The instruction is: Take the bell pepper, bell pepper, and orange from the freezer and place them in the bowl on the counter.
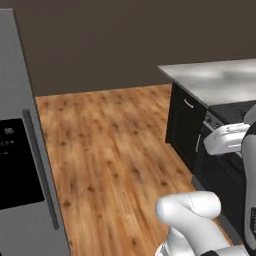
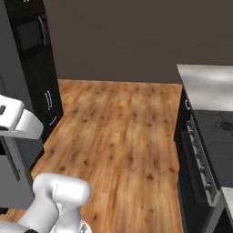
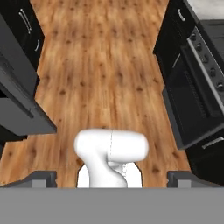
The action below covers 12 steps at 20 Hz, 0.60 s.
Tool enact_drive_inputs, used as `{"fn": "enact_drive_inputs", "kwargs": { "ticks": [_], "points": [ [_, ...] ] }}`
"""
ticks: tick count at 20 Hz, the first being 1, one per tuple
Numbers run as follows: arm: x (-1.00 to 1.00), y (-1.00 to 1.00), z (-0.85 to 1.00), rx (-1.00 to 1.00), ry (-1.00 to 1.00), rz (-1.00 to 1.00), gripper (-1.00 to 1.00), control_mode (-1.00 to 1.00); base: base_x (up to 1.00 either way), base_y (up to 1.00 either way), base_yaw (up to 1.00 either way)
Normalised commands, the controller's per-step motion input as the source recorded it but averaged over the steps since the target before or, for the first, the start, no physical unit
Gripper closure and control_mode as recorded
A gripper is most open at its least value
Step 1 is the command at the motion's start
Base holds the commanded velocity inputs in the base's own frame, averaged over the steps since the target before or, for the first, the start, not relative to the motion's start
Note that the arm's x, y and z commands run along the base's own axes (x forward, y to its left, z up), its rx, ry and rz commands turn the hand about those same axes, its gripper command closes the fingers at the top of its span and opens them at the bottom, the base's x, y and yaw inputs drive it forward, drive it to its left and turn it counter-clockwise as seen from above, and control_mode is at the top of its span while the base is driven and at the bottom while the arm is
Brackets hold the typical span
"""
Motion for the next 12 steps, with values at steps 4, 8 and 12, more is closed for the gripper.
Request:
{"fn": "enact_drive_inputs", "kwargs": {
  "ticks": [4, 8, 12],
  "points": [
    [0.0, 0.0, 0.0, 0.0, 0.0, 0.0, -1.0, 1.0, 1.0, -0.33, 0.11],
    [0.0, 0.0, 0.0, 0.0, 0.0, 0.0, -1.0, 1.0, 1.0, -0.21, 0.1],
    [0.0, 0.0, 0.0, 0.0, 0.0, 0.0, -1.0, 1.0, 1.0, -0.19, 0.13]
  ]
}}
